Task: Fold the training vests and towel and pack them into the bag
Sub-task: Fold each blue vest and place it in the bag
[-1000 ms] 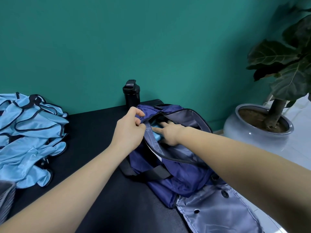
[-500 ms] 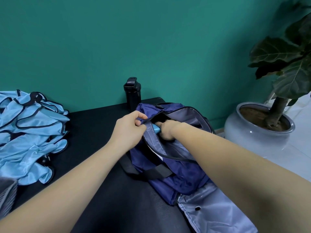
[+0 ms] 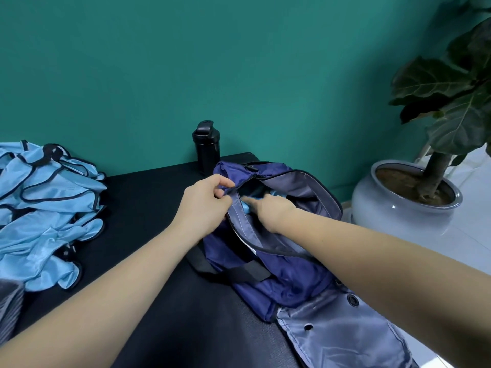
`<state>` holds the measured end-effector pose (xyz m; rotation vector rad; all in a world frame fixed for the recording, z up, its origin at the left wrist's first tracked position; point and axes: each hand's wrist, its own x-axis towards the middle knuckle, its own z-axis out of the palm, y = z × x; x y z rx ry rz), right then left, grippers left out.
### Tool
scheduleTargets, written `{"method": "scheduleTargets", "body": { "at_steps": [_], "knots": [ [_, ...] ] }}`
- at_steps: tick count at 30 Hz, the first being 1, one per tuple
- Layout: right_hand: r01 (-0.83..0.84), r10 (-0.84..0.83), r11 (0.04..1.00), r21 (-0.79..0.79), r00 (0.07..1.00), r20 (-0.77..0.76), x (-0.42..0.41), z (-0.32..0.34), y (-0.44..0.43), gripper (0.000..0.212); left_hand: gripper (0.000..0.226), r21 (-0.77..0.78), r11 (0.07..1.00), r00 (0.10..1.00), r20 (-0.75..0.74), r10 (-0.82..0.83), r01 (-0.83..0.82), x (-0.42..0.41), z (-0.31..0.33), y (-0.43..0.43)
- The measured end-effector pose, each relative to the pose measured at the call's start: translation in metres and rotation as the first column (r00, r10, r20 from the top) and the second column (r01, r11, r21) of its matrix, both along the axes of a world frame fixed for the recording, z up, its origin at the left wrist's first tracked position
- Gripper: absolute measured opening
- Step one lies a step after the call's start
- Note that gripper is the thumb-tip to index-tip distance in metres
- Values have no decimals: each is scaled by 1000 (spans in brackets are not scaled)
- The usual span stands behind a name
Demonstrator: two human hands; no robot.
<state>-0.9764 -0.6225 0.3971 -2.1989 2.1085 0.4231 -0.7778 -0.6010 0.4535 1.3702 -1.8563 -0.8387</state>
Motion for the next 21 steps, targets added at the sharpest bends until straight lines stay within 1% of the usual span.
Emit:
{"method": "scheduleTargets", "body": {
  "at_steps": [3, 7, 9, 10, 12, 14, 16, 18, 21],
  "knots": [
    [13, -13, 1000, -14, 999, 32, 8, 4, -3, 81, 34, -4, 1000, 1000, 21, -8, 9, 5, -3, 0],
    [47, -54, 995, 90, 996, 74, 10, 16, 4, 80, 32, 21, 999, 999, 24, -27, 27, 10, -6, 1],
    [74, -86, 992, 98, 989, 122, 7, 32, 17, 70, 32, 14, 999, 997, 60, -50, 50, 11, -8, 6],
    [96, -106, 993, 64, 980, 168, 4, 42, 27, 62, 35, 10, 998, 996, 73, -60, 60, 12, -8, 9],
    [150, -128, 987, -65, 955, 269, 3, 61, 49, 48, 41, 8, 998, 994, 86, -69, 68, 15, -7, 18],
    [199, -123, 960, -195, 931, 343, 14, 76, 74, 40, 45, 20, 998, 995, 87, -53, 51, 24, -5, 28],
    [200, -72, 924, -326, 928, 366, 36, 82, 98, 37, 45, 35, 999, 997, 69, -20, 18, 37, -5, 40],
    [169, 17, 879, -446, 924, 383, 63, 78, 117, 33, 42, 62, 998, 999, 30, 14, -16, 54, -6, 52],
    [175, 127, 830, -529, 865, 485, 107, 66, 134, 31, 32, 111, 992, 998, -13, 61, -60, 87, -9, 73]
  ]
}}
